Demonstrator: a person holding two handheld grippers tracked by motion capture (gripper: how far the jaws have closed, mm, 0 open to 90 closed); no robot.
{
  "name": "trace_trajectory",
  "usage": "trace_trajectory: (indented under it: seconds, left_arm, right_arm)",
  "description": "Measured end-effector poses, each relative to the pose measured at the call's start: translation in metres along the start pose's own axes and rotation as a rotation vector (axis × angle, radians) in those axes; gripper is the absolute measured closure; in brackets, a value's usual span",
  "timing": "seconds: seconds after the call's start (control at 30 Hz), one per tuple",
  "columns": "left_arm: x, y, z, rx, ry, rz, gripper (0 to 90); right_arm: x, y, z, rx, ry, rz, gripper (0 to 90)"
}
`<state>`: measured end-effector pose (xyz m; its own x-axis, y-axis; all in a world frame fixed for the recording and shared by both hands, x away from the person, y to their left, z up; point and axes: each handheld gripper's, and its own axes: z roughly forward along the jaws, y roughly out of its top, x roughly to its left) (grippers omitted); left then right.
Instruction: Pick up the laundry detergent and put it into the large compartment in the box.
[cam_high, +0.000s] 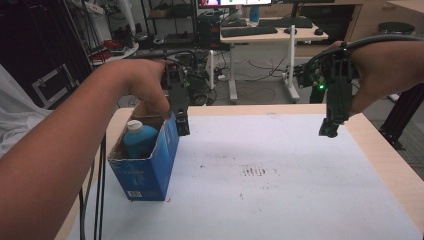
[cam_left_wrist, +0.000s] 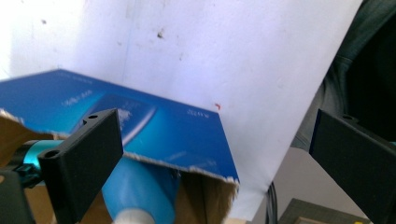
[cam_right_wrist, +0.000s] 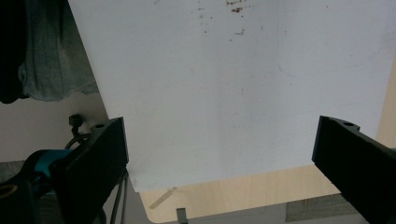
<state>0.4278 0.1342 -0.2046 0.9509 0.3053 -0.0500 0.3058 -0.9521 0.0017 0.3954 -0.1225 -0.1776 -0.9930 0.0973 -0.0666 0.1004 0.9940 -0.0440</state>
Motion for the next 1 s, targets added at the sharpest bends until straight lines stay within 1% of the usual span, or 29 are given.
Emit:
trace_trajectory:
  seconds: [0.03,0.1,0.17,0.2,0.33,0.4,0.47,0.53,0.6,0.63,0.77,0.8,0.87,1.0]
  left_arm:
    - [0.000,0.003,0.001,-0.004,-0.005,0.009,2.7]
    - [-0.003,0.010,0.003,-0.012,0.000,0.033,2.7]
    - [-0.005,0.015,0.004,-0.018,-0.001,0.046,2.7]
    - [-0.006,0.017,0.005,-0.023,-0.002,0.045,2.7]
    - [-0.010,0.023,0.008,-0.010,0.001,0.065,2.7]
    - [-0.011,0.025,0.010,0.003,0.000,0.070,2.7]
    - [-0.011,0.026,0.011,0.011,0.002,0.070,2.7]
    - [-0.012,0.028,0.012,0.019,0.004,0.079,2.7]
    - [-0.012,0.030,0.013,0.016,0.010,0.082,2.7]
    - [-0.012,0.031,0.014,0.020,0.012,0.084,2.7]
    - [-0.011,0.035,0.018,0.023,0.004,0.102,2.7]
    - [-0.010,0.036,0.018,0.027,0.001,0.100,2.7]
    - [-0.010,0.037,0.019,0.028,0.003,0.094,2.7]
    - [-0.011,0.039,0.020,0.033,0.007,0.094,2.7]
  right_arm:
    - [0.001,0.001,0.001,-0.001,0.001,-0.004,2.6]
    - [0.001,0.001,0.003,-0.004,0.003,-0.012,2.6]
    - [0.002,0.002,0.005,-0.003,0.005,-0.012,2.6]
    - [0.002,0.002,0.006,-0.003,0.004,-0.011,2.6]
    - [0.005,0.001,0.007,0.001,0.004,-0.012,2.6]
    - [0.005,0.001,0.007,-0.003,0.003,-0.020,2.6]
    - [0.006,0.001,0.008,-0.003,0.005,-0.018,2.6]
    - [0.006,0.000,0.008,-0.005,0.004,-0.008,2.6]
    - [0.005,0.000,0.009,-0.007,0.003,-0.012,2.6]
    - [0.006,-0.001,0.009,-0.007,0.006,-0.006,2.6]
    - [0.006,-0.003,0.011,-0.010,0.009,-0.004,2.6]
    - [0.005,-0.003,0.012,-0.009,0.007,-0.010,2.6]
    - [0.005,-0.005,0.013,-0.006,0.010,0.000,2.6]
    - [0.004,-0.007,0.015,-0.003,0.012,0.004,2.6]
